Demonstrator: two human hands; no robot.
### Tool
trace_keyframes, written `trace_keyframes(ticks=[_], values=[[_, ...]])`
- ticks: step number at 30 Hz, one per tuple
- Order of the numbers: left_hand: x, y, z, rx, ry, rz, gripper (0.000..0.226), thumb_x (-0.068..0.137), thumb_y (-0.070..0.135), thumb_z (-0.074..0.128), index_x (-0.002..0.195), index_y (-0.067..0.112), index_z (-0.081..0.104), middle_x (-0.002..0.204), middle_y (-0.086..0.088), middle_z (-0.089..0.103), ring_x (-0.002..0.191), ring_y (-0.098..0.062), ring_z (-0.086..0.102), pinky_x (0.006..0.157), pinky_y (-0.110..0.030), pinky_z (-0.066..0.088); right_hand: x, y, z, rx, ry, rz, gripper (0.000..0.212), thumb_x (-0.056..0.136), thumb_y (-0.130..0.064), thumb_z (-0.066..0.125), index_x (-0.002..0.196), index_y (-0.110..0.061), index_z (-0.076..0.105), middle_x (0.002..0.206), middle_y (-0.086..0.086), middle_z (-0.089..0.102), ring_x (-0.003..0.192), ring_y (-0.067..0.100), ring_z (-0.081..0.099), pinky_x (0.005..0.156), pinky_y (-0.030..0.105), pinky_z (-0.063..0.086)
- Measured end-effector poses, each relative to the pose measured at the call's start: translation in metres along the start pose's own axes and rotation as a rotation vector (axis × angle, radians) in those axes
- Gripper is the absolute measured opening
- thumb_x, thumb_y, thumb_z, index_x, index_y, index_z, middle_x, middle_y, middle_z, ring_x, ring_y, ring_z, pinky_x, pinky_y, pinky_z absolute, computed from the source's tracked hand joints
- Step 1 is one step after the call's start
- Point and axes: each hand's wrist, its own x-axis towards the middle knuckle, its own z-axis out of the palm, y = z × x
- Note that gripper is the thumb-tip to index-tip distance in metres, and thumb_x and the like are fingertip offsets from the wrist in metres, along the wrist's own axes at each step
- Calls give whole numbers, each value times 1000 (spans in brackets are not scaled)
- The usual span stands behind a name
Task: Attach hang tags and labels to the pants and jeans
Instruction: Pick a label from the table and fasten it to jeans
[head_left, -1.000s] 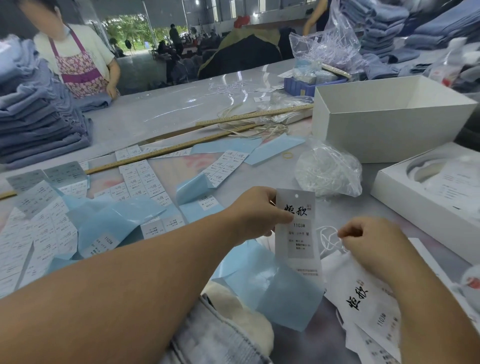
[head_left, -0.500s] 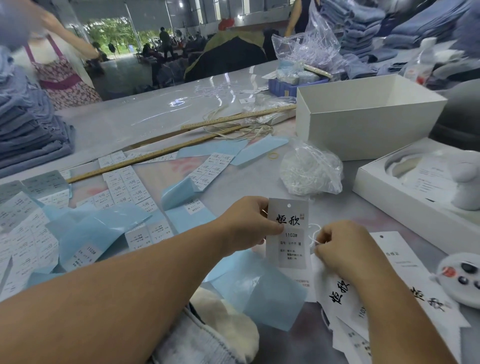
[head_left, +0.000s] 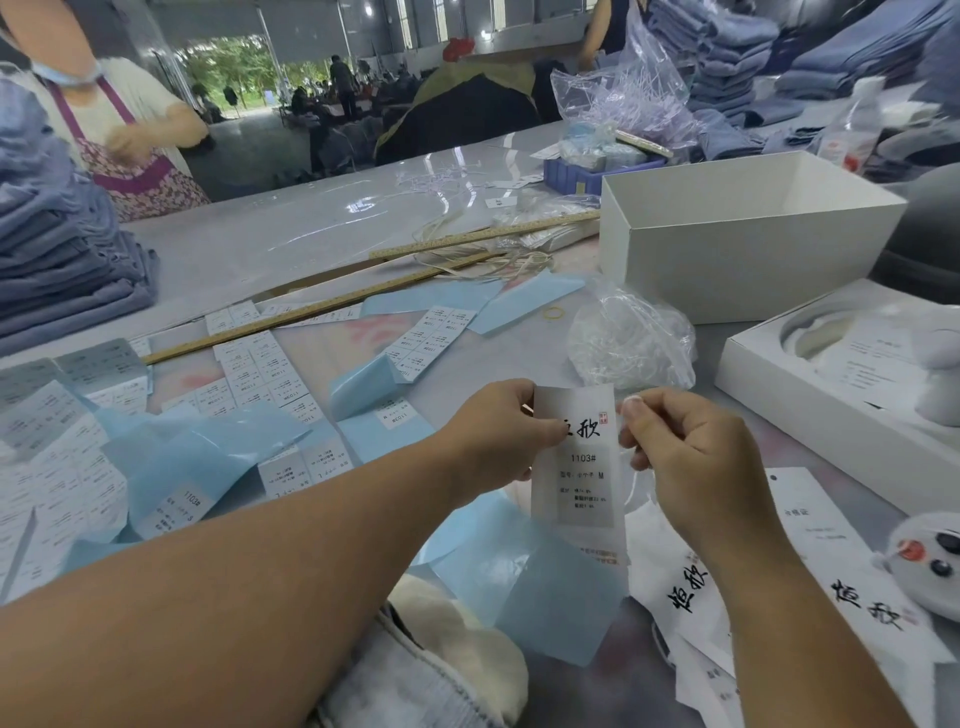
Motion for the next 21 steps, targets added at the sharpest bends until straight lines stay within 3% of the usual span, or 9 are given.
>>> trace_keyframes(ticks=[4,6,8,10,13,16,21], values=[[0,1,-6,30,45,6,15,93,9,62,105,15,55,100,-10,69,79,-23,72,62,-35,62,1,0,1,155,50,9,27,97,-21,57,73,-22,68,68,-5,68,54,7,57,57,19,50],[-1,0,-8,73,79,6,35,93,10,60,122,23,46,102,-9,67,79,-26,72,61,-40,62,1,-4,2,356,2,64,30,99,-17,54,75,-23,71,71,2,72,57,12,61,56,19,51],[-1,1,-8,113,66,23,54,94,10,58,137,33,36,104,-9,67,76,-25,72,55,-35,61,3,-7,5,540,-64,122,34,100,-14,50,76,-21,73,73,8,73,58,18,64,56,22,53],[-3,2,-5,136,2,51,45,95,10,55,132,35,48,103,-8,67,76,-24,72,54,-34,61,3,-8,7,650,-134,139,32,99,-15,49,78,-20,74,76,11,73,61,20,65,58,24,55],[-6,5,-2,129,-78,88,24,95,9,53,106,26,66,94,-6,68,82,-26,70,62,-37,62,2,-7,10,646,-186,117,30,97,-16,49,83,-19,75,82,11,72,70,19,65,60,26,55],[-7,7,0,108,-118,117,28,94,4,52,112,15,70,92,-11,67,79,-24,61,59,-30,54,1,-8,13,641,-190,129,36,98,-11,47,79,-19,76,82,7,72,73,16,65,61,25,54],[-7,7,0,56,-161,167,23,95,7,59,110,18,72,90,-6,66,75,-15,55,53,-15,44,0,-13,12,742,-224,159,42,98,-9,44,72,-16,75,80,10,73,67,17,66,60,25,55]])
